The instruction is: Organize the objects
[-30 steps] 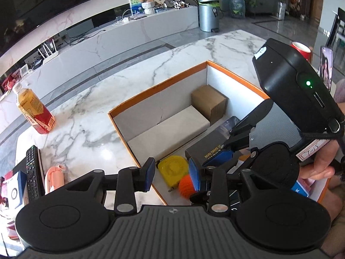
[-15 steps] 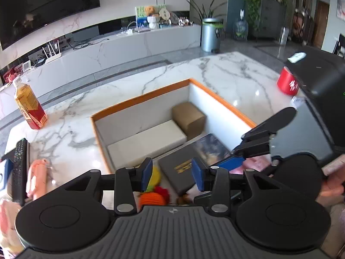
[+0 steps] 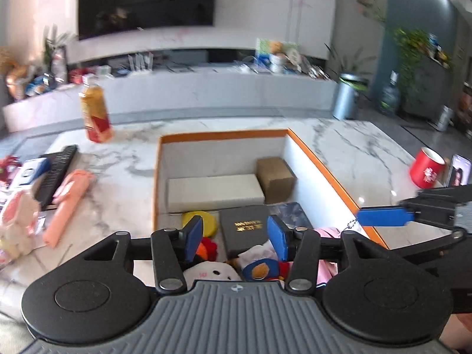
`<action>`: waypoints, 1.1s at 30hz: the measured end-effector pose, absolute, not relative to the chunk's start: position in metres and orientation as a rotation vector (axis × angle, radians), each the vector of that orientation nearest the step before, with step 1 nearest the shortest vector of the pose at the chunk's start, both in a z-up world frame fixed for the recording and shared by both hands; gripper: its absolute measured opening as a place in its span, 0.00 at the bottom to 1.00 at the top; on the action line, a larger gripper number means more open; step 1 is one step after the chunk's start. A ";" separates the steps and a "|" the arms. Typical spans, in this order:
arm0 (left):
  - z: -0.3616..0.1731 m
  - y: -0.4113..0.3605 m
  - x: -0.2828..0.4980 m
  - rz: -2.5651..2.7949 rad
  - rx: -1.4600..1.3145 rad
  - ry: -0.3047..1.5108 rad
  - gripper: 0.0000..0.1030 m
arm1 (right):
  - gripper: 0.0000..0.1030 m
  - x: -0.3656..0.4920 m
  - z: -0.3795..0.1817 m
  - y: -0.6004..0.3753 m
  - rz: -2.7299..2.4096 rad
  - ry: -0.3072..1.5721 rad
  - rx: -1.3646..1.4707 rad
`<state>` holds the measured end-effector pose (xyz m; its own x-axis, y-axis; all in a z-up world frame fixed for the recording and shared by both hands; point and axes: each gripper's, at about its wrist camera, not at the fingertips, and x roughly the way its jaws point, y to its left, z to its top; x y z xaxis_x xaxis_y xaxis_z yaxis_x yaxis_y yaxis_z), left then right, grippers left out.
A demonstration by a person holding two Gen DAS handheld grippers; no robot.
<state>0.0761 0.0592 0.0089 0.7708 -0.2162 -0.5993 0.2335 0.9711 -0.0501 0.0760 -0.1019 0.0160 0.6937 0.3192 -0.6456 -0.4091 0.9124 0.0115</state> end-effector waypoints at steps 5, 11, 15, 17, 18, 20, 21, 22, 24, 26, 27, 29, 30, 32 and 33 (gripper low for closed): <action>0.010 0.062 0.057 -0.167 -0.003 0.593 0.74 | 0.63 0.059 0.021 -0.109 0.371 0.665 -0.112; 0.008 0.070 0.040 -0.061 0.021 0.560 0.87 | 0.65 0.042 0.021 -0.113 0.344 0.641 -0.101; 0.008 0.075 0.034 -0.017 0.035 0.566 0.91 | 0.73 0.033 0.020 -0.115 0.322 0.646 -0.076; 0.006 0.076 0.031 -0.022 0.037 0.574 0.91 | 0.76 0.029 0.022 -0.116 0.321 0.643 -0.062; 0.005 0.076 0.030 -0.024 0.038 0.577 0.91 | 0.77 0.027 0.023 -0.116 0.318 0.638 -0.058; 0.002 0.074 0.026 -0.023 0.046 0.579 0.91 | 0.81 0.022 0.025 -0.117 0.316 0.626 -0.057; 0.001 0.072 0.025 -0.024 0.050 0.582 0.91 | 0.83 0.021 0.025 -0.117 0.315 0.624 -0.060; 0.000 0.071 0.024 -0.026 0.049 0.587 0.91 | 0.84 0.019 0.025 -0.118 0.314 0.622 -0.062; -0.001 0.070 0.024 -0.028 0.038 0.597 0.91 | 0.84 0.017 0.025 -0.118 0.311 0.623 -0.064; -0.002 0.069 0.025 -0.024 0.032 0.612 0.91 | 0.85 0.015 0.024 -0.118 0.312 0.624 -0.063; -0.002 0.069 0.026 -0.020 0.034 0.619 0.91 | 0.86 0.014 0.024 -0.118 0.312 0.624 -0.064; -0.004 0.067 0.026 -0.012 0.045 0.628 0.91 | 0.86 0.014 0.023 -0.118 0.308 0.625 -0.066; -0.005 0.067 0.025 -0.010 0.050 0.629 0.91 | 0.86 0.014 0.023 -0.118 0.306 0.627 -0.065; -0.006 0.066 0.025 -0.008 0.054 0.630 0.91 | 0.86 0.015 0.021 -0.118 0.306 0.632 -0.062; -0.006 0.066 0.025 -0.009 0.054 0.631 0.91 | 0.87 0.016 0.020 -0.118 0.305 0.636 -0.060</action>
<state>0.0246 0.0657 -0.0058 0.8075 0.0083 -0.5898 0.0246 0.9986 0.0478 0.0156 -0.1183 0.0204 0.7613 0.2620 -0.5931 -0.2987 0.9536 0.0379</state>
